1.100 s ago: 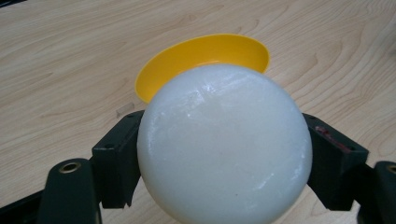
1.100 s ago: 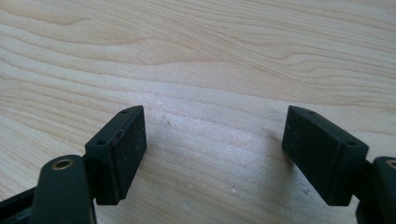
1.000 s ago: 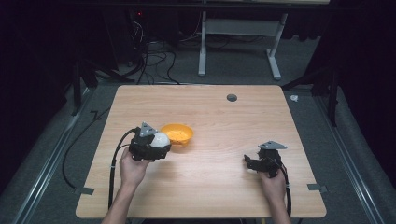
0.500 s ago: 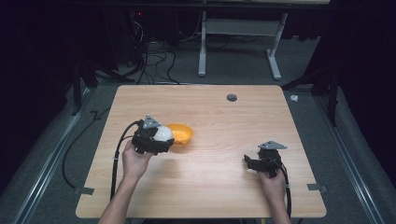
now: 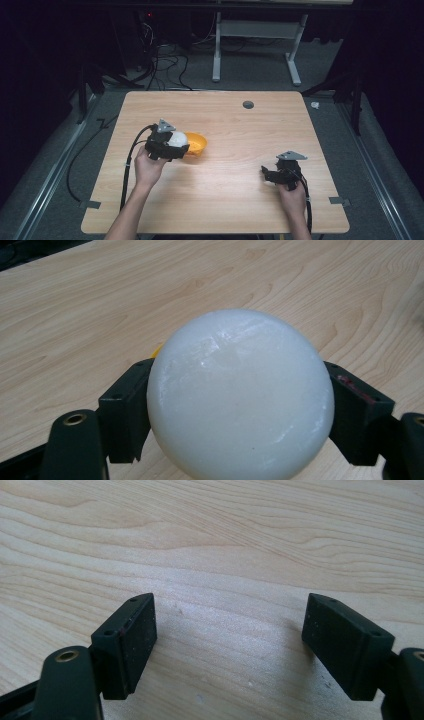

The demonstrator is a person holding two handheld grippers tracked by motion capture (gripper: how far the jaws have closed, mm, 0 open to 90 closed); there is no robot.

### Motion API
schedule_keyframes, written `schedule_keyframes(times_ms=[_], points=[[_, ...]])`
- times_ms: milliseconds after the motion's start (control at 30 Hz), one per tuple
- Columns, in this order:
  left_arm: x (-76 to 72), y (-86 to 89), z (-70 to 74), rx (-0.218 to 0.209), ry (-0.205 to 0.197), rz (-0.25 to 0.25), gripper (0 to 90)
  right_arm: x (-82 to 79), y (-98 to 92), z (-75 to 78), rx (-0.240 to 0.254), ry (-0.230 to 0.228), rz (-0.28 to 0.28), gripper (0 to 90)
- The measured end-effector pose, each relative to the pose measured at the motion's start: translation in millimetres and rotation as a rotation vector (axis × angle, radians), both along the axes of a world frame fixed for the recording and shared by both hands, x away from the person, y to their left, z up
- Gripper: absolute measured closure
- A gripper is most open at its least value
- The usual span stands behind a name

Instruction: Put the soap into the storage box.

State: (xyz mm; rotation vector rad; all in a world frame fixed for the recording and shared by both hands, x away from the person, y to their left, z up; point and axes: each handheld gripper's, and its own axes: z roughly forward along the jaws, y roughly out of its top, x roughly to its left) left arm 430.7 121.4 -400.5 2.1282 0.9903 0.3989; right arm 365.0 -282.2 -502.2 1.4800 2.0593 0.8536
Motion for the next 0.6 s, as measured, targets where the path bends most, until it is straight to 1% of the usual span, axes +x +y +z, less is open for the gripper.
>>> schedule_keyframes(times_ms=[167,333,467,533,600], points=[[5.7,-4.0,-2.4,0.0,0.016,-0.001,24.0,0.0,-0.2,0.0,-0.002,0.0,0.002,22.8],[10.2,-8.2,-4.3,0.01,0.021,0.004,23.9,0.0,-0.1,0.0,-0.001,0.0,0.002,22.8],[14.9,-11.4,-6.5,-0.004,0.031,0.009,23.9,0.0,-0.2,0.0,-0.001,0.0,0.001,22.7],[18.7,-13.7,-10.5,0.002,0.043,0.016,23.9,0.0,-0.3,0.1,-0.001,0.001,0.002,22.7],[20.9,-15.4,-13.0,0.013,0.047,0.022,23.9,0.0,-0.2,0.0,0.0,0.0,0.002,22.8]])
